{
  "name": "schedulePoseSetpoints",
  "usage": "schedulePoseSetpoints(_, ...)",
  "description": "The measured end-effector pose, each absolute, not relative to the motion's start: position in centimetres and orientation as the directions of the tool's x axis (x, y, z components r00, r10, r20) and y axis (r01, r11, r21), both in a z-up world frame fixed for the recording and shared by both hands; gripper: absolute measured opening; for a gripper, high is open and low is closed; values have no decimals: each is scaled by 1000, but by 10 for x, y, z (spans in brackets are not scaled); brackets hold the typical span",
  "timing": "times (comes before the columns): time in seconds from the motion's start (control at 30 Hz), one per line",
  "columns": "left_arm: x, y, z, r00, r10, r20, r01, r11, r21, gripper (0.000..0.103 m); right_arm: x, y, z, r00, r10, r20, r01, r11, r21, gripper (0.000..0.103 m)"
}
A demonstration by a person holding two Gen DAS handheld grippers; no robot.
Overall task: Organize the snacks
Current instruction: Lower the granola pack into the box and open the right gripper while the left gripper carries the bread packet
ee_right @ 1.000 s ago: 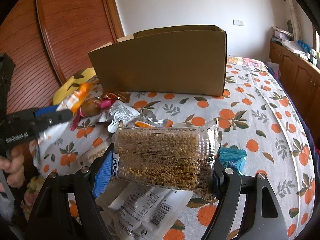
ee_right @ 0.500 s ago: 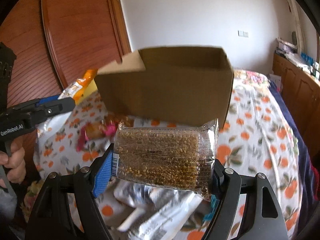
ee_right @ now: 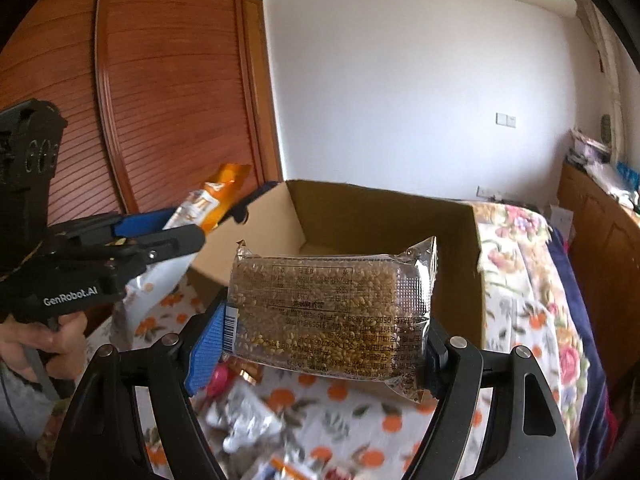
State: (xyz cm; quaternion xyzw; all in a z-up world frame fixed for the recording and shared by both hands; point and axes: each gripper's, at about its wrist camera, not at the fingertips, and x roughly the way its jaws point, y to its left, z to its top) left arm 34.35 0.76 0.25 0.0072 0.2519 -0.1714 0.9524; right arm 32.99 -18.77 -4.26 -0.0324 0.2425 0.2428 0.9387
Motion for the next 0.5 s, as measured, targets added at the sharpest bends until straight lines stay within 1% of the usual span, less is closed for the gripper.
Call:
schedulePoseSetpoints(0.23,392,8,-8,811,-333,-481,334,939,-86,46,370,-182,-46,757,437,-485,-475,878,50,80)
schedulePoseSetpoints(0.5,417,5,-26,804,-335,-491,328,939,-103,49,397,-177,-69,736,418,-533,-464,884,52,80)
